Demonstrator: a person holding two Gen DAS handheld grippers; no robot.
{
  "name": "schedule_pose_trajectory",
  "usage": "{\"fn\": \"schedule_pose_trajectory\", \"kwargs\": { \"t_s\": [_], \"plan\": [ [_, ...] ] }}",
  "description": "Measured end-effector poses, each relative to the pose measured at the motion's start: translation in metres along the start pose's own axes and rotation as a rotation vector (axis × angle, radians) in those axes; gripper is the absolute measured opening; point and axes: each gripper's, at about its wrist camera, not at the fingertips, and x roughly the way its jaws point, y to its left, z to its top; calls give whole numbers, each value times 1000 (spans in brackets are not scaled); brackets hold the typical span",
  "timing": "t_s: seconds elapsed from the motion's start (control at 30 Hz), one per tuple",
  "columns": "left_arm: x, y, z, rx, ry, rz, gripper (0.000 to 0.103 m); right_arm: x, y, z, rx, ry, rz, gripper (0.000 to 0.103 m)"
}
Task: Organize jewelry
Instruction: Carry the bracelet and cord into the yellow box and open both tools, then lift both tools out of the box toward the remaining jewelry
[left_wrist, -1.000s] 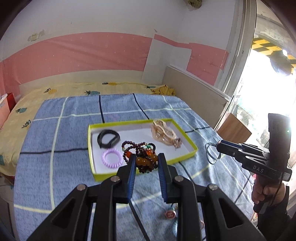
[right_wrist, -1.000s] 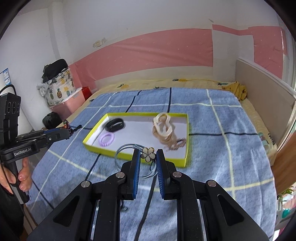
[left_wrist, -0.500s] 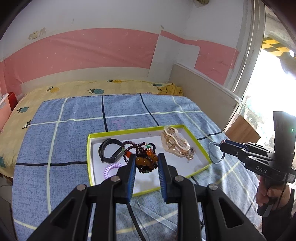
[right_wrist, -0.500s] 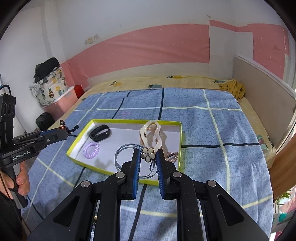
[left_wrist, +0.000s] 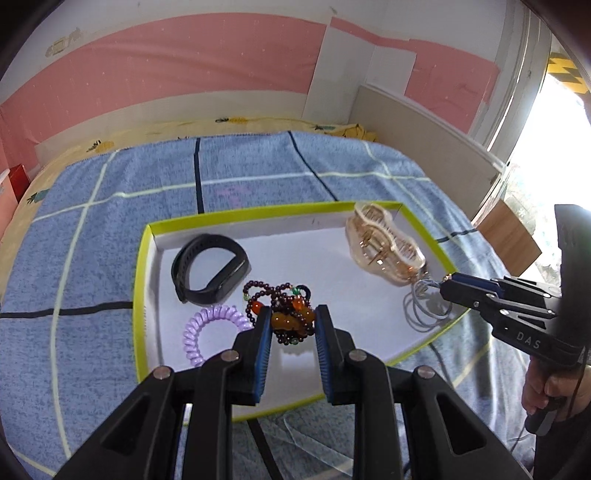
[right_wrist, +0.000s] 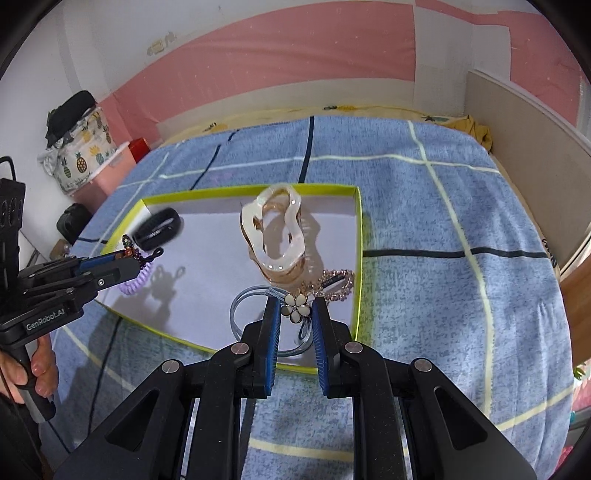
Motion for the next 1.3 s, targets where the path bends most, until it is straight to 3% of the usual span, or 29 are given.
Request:
{"fn": "schedule_pose_trajectory", "kwargs": {
  "t_s": [0.57,0.7,0.9,1.1,1.3],
  "plan": [
    [28,9,11,-13,37,53,25,24,-7,13,23,48,-26,18],
    [25,8,9,-9,30,50,25,18,-7,10,37,34,-5,24],
    [10,10,7,-32,6,25,32,4,-2,7,27,2,4,43],
    [-22,6,-4,-31,-36,20,32,-29,8,-1,6,-48,20,43],
    [-64,-5,-29,-20,-72,65,32,-76,23,-26,-21,-111,39,43]
  ]
}}
